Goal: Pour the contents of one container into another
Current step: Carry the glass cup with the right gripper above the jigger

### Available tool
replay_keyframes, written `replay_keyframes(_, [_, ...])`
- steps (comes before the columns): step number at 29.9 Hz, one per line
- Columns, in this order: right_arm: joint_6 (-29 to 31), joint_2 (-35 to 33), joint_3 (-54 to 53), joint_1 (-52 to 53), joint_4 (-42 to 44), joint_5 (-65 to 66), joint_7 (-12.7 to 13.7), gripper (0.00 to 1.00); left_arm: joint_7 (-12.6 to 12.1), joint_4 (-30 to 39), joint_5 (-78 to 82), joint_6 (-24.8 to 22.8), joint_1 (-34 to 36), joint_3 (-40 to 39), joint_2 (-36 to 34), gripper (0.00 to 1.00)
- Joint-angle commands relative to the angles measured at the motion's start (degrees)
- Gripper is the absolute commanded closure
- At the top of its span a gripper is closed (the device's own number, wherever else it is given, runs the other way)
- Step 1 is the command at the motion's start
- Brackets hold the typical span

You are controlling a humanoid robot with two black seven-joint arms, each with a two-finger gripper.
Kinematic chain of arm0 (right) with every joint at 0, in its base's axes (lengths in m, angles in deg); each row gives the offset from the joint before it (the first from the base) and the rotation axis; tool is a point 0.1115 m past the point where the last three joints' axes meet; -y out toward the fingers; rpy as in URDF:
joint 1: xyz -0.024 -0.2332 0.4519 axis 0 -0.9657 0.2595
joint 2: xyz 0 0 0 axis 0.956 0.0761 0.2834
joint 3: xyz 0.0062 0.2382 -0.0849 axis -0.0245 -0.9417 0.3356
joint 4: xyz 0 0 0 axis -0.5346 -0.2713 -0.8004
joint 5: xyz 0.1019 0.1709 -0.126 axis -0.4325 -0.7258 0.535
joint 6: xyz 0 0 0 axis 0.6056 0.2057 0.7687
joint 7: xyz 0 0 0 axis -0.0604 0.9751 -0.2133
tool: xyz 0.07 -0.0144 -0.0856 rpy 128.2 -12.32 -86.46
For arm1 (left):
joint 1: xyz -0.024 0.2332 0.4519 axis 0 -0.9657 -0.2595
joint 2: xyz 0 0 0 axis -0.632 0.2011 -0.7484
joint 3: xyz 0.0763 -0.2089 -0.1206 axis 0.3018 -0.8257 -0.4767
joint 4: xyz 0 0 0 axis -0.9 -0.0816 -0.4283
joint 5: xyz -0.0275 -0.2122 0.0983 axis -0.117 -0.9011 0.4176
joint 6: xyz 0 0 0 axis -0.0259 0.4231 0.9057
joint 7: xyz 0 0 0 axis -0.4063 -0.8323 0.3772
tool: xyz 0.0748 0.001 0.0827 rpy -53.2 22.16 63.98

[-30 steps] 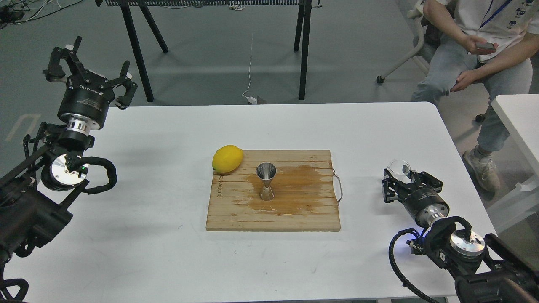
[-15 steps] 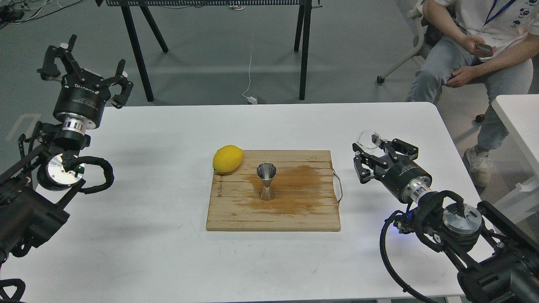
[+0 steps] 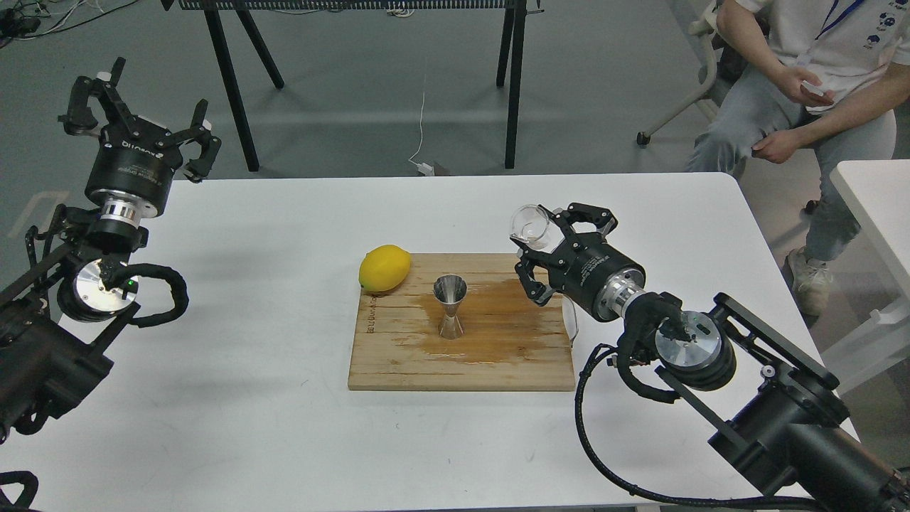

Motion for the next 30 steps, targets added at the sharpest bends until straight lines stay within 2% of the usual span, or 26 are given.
replay_keyframes(1, [-1.1,0.6,3.6,2.9,0.5,4.1,0.0,0.64,0.0,0.0,0.0,0.0,-0.1,0.0,-0.1,0.0])
replay_keyframes(13, [-2.3,0.5,8.5,4.9,1.1,15.4,0.1,0.64,0.0,0.0,-0.1,0.1,-0.1,0.0,-0.1,0.0])
replay_keyframes(30, [-2.9,1.1,14.2,7.1,0.9,25.1,0.0,0.65,0.0,-0.1,-0.2,0.1,-0.1,0.0,-0.6,0.0])
